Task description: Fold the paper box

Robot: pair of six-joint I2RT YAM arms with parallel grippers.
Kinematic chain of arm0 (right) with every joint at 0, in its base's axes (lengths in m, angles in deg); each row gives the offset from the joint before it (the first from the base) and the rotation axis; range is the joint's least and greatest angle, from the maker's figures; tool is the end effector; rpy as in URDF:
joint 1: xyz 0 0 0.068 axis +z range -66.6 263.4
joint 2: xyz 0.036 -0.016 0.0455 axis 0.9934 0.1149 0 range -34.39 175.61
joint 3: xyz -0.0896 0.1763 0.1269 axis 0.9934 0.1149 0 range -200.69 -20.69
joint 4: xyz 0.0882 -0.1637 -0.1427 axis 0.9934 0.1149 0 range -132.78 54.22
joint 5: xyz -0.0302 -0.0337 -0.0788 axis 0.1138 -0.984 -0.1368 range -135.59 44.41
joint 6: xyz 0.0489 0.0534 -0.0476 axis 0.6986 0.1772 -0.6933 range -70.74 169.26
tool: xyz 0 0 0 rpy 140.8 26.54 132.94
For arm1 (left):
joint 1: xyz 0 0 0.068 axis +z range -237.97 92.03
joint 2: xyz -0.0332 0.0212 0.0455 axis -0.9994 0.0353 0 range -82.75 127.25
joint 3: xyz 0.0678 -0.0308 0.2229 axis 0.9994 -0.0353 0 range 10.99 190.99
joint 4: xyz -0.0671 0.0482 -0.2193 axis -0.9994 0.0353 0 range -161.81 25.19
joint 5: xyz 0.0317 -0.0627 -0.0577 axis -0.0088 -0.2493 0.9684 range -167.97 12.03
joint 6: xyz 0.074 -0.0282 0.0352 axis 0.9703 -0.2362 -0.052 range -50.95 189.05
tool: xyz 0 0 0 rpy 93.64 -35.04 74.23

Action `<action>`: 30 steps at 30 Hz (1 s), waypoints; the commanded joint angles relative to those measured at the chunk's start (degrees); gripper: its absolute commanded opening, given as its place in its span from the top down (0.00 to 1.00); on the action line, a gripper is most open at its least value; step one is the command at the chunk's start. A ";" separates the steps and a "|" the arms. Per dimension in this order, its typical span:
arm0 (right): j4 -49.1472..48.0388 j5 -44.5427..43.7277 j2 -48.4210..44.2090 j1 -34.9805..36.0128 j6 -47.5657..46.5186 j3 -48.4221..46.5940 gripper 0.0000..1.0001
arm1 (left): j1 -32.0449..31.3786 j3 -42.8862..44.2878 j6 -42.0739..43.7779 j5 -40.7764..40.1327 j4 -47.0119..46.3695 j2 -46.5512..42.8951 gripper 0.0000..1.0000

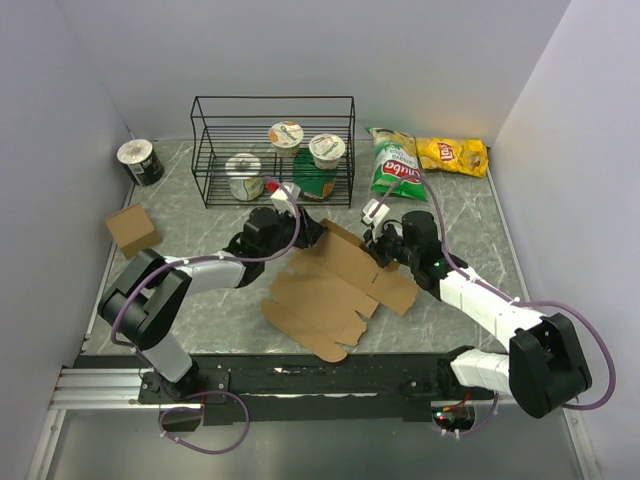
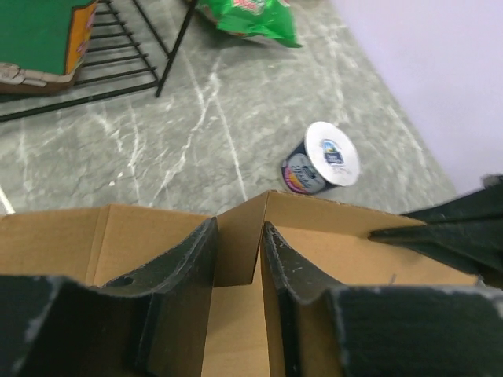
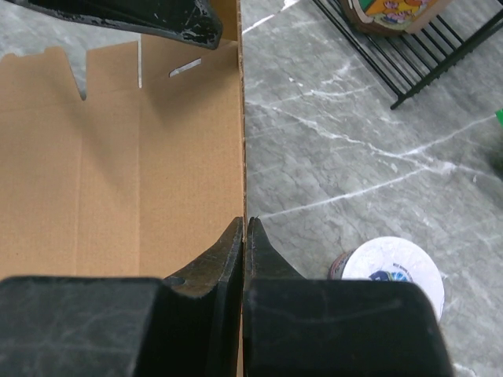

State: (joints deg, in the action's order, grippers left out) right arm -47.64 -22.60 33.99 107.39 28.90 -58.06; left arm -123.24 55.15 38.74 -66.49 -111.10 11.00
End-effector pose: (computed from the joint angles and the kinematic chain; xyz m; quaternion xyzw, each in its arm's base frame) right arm 0.2463 0.1424 0.1989 -0.4114 0.7305 0.1854 0.5126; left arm 0.2908 -0.2244 0.1857 0.0971 0.7604 -0.4098 0.4944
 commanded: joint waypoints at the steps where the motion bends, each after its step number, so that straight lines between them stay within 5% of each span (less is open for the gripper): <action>1: -5.42 -3.12 -2.90 0.27 0.58 0.10 1.00 | -3.40 2.59 0.24 -10.14 5.27 -1.03 0.67; 6: -5.68 -3.56 -2.99 0.36 0.58 0.19 1.00 | -6.30 6.27 4.37 -15.87 10.89 0.20 0.74; 17: -5.68 -5.40 -3.43 0.80 0.15 0.36 1.00 | -10.35 11.56 4.73 -23.18 18.03 3.63 0.71; 19: -5.51 -5.76 -3.52 0.80 0.14 0.28 1.00 | -9.12 9.98 4.12 -20.12 16.97 2.76 0.64; 20: -5.51 -5.84 -3.60 0.88 0.23 0.36 1.00 | -8.42 9.37 3.85 -18.88 16.44 2.23 0.50; 23: -5.77 -5.58 -4.04 0.88 -0.12 0.80 1.00 | -5.87 6.30 3.76 -13.17 14.33 -0.85 0.26; 30: -4.81 -4.35 -3.78 0.71 -0.65 0.36 1.00 | 2.38 -2.05 4.47 0.81 13.09 -9.37 0.09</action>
State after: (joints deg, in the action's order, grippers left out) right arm -49.65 -27.30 31.74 107.92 28.81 -57.01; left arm -124.95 55.69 42.92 -75.62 -95.82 7.73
